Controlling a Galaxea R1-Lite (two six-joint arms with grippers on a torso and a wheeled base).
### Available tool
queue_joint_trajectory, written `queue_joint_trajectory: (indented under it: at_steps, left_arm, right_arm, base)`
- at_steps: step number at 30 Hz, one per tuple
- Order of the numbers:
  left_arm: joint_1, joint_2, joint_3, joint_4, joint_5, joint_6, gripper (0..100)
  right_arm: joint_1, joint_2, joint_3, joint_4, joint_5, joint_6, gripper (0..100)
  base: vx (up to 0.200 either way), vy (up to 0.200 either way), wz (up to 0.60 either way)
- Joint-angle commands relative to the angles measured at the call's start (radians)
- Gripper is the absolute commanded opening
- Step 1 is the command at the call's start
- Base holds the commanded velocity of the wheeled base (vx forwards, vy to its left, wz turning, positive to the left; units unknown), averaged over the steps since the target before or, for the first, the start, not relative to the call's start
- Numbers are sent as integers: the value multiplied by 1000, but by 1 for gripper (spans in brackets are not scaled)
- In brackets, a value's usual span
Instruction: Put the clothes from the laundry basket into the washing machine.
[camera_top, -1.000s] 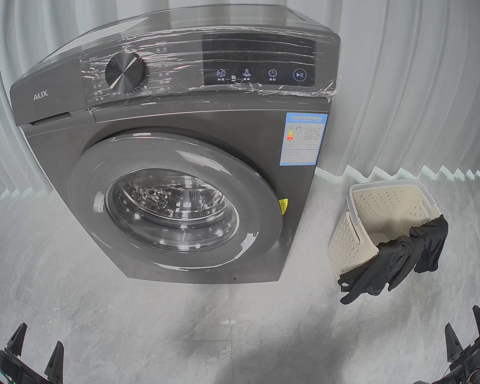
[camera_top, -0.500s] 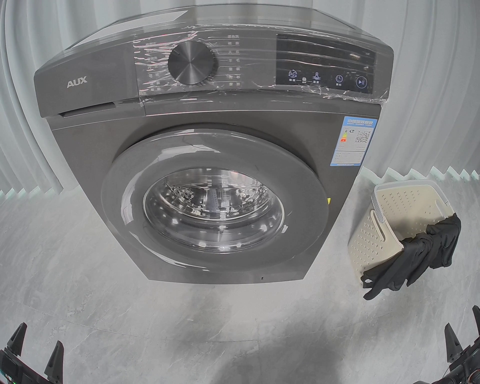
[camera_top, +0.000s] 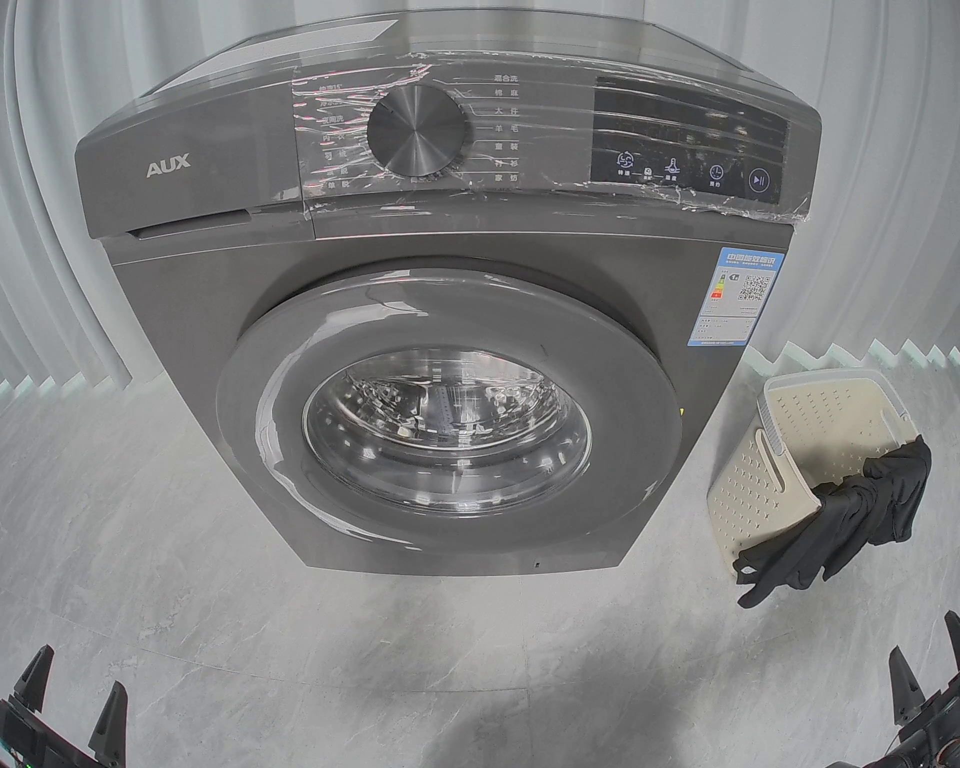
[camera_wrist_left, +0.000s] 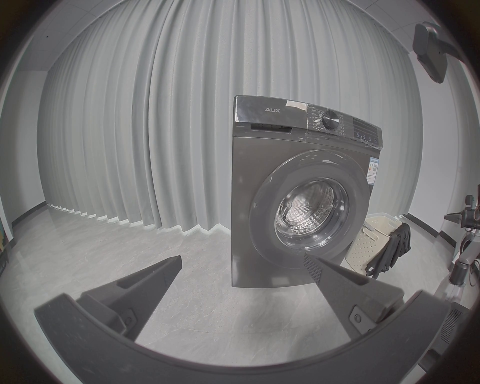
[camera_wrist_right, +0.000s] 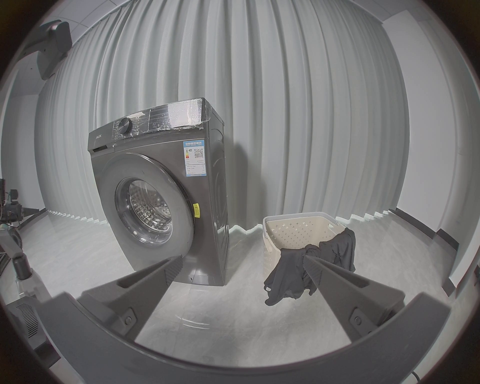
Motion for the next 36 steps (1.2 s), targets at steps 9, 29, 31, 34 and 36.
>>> queue_joint_trajectory:
  at_steps: [9,29,31,34,36]
  left_arm:
    - [-1,-16,16,0,0,0,100]
    - [-1,-16,16,0,0,-1,100]
    - [1,-16,16,0,0,-1,100]
    - [1,-16,16,-2,0,-1,100]
    - [-1,-16,16,0,0,-1,100]
  right_arm:
    - [0,-16,18,0,0,-1,100]
    - [-2,-16,18,0,-3,0,100]
    - [-2,-16,18,0,-3,-1,100]
    - [-2,-16,18,2,2,3,100]
    - [-2,-16,18,-8,6,5,100]
  base:
    - [0,111,0]
    - [60,40,0]
    - [0,0,0]
    - [0,0,0]
    - [0,0,0]
